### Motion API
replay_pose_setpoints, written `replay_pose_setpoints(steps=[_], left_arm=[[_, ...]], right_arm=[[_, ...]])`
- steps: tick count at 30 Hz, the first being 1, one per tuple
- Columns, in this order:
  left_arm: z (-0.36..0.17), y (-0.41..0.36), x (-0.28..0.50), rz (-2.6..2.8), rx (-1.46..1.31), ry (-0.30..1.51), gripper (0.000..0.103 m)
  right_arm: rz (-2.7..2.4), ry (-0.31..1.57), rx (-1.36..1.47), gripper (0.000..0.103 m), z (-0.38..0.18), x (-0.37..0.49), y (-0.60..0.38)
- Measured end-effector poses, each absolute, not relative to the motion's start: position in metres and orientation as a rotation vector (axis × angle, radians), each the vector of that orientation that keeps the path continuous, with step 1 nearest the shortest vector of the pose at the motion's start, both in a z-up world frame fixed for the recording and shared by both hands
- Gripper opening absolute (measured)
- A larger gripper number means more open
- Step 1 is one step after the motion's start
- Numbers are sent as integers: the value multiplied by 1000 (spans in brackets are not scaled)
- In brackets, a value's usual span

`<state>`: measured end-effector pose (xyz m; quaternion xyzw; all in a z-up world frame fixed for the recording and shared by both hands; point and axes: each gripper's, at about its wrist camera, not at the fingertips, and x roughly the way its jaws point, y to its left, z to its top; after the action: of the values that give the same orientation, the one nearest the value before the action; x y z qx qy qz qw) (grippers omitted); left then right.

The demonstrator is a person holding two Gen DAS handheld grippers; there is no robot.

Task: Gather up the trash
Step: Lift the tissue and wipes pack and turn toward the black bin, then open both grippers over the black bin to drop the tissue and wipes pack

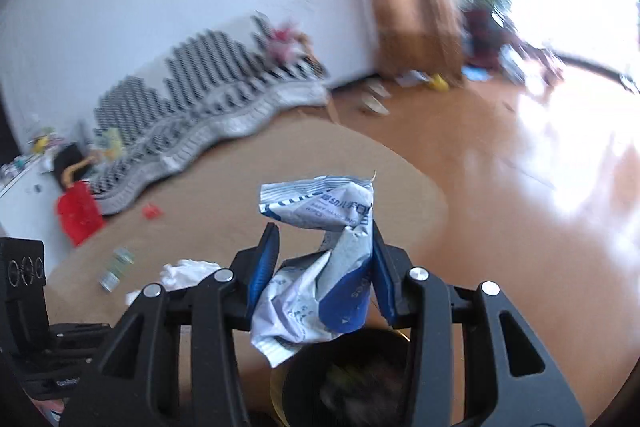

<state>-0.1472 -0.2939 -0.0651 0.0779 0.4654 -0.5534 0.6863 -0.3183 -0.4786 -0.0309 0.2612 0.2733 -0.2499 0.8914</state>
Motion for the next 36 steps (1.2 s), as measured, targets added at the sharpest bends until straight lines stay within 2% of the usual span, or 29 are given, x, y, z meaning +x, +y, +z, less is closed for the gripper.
replay_pose_setpoints(steps=[2, 4, 8, 26, 31, 32, 33, 34, 35, 36], left_arm=[[-96, -318, -175, -1238, 272, 1112, 6], [-121, -330, -189, -1219, 322, 1169, 6], [-157, -342, -203, -1148, 430, 1227, 6], [-150, -333, -185, -1087, 376, 1235, 6], [-152, -336, -184, -1019, 431, 1237, 7], [-153, -337, -186, -995, 455, 1231, 17], [-152, -338, -188, -973, 477, 1217, 51], [-149, -339, -190, -977, 480, 1194, 74], [-143, -337, -192, -995, 461, 1159, 98], [-140, -336, -193, -1009, 446, 1136, 97]], right_arm=[[-526, 687, 663, 43, -76, -342, -494], [-484, 726, 791, 43, -114, -356, -500], [-432, 777, 889, 43, -154, -357, -500], [-356, 817, 963, 43, -174, -327, -501], [-344, 831, 967, 45, -177, -319, -502], [-326, 840, 970, 61, -177, -316, -503], [-324, 845, 977, 77, -178, -317, -506], [-336, 842, 989, 97, -178, -318, -508], [-342, 834, 1000, 96, -178, -320, -511], [-354, 831, 1010, 96, -178, -321, -515]])
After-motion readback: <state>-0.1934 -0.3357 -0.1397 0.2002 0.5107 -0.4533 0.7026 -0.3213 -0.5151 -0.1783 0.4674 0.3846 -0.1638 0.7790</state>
